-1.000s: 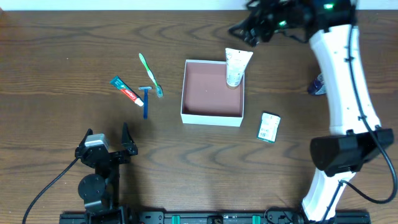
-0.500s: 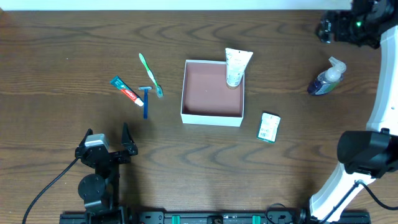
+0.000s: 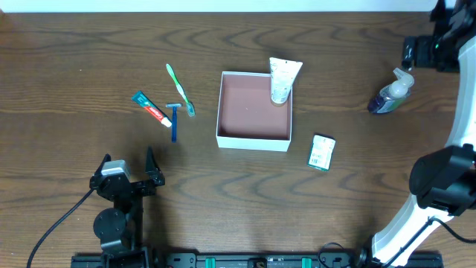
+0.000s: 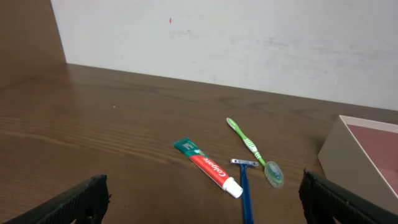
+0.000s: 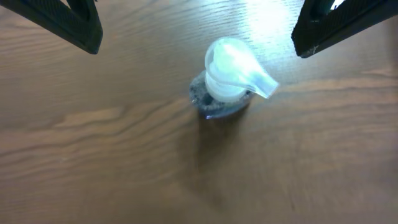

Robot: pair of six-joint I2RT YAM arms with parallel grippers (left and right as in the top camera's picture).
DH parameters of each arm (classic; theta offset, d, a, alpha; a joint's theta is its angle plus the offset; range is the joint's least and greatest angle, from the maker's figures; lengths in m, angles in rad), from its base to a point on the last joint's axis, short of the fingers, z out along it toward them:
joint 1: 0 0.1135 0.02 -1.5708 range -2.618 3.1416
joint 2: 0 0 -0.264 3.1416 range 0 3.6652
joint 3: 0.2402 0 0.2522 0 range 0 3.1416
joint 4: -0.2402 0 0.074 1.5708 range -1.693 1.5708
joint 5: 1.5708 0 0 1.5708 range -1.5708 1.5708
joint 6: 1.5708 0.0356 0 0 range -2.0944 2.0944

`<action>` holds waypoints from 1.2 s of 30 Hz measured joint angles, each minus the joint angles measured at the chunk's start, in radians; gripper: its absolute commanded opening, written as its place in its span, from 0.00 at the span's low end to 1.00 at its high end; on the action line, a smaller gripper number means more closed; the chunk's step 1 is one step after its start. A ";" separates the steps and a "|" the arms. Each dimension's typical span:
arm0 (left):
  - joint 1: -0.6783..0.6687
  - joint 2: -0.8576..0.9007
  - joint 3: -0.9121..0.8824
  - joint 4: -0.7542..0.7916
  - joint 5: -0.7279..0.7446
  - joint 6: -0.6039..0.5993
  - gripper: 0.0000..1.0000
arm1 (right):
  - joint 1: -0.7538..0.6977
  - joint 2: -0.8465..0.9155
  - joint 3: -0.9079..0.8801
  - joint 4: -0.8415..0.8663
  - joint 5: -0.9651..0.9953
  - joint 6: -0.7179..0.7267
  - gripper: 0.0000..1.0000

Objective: Pack container
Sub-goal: 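Move the right gripper to the purple soap bottle and grasp it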

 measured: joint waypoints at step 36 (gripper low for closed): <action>0.000 0.000 0.000 0.000 0.000 0.000 0.98 | 0.001 -0.001 -0.364 0.354 -0.183 -0.186 0.16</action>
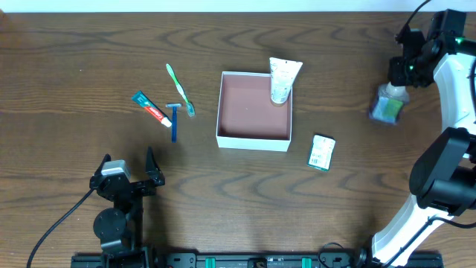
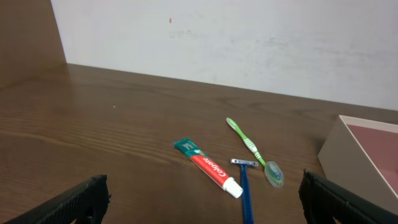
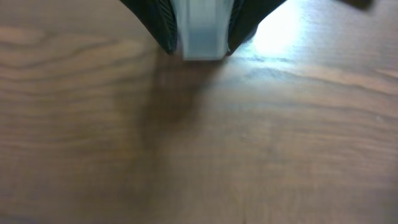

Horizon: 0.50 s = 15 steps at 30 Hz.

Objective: Pack container
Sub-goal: 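Move the right gripper to the purple soap bottle and grasp it, then carry the soap bottle over the box and lower it inside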

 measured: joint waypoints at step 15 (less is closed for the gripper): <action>0.000 0.000 0.000 0.000 0.000 0.000 0.98 | 0.002 0.000 -0.006 0.027 -0.072 -0.009 0.09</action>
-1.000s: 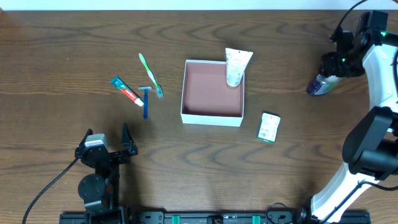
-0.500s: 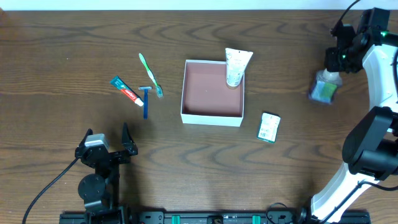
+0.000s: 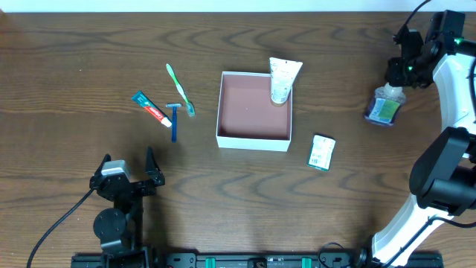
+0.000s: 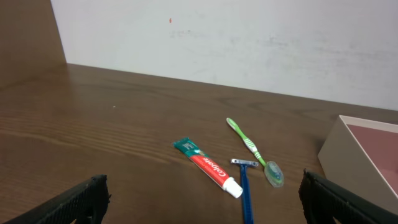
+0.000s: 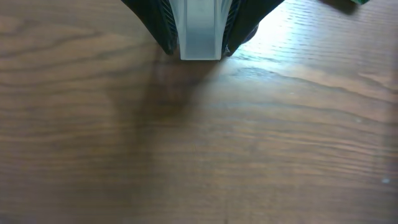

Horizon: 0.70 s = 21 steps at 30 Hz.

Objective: Pack container
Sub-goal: 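Carry the soap bottle over the box and lower it inside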

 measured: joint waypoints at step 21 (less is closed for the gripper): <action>0.000 0.000 0.000 0.000 0.000 0.000 0.98 | 0.386 -0.426 0.016 0.075 0.013 -0.029 0.06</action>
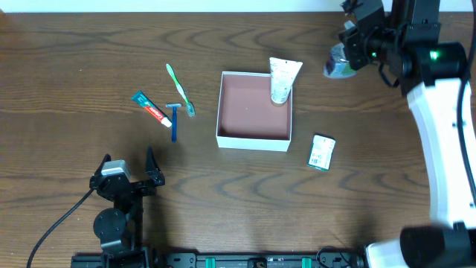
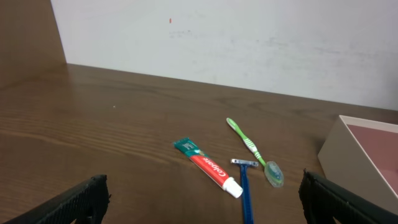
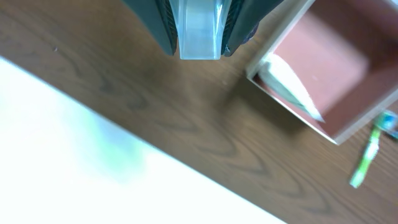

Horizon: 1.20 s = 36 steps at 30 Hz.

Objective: Pack container
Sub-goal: 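Carry the soap bottle over the box and lower it inside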

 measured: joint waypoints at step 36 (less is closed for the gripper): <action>0.000 0.000 0.000 0.000 0.000 0.000 0.98 | 0.389 0.253 -0.015 0.051 0.206 0.224 0.01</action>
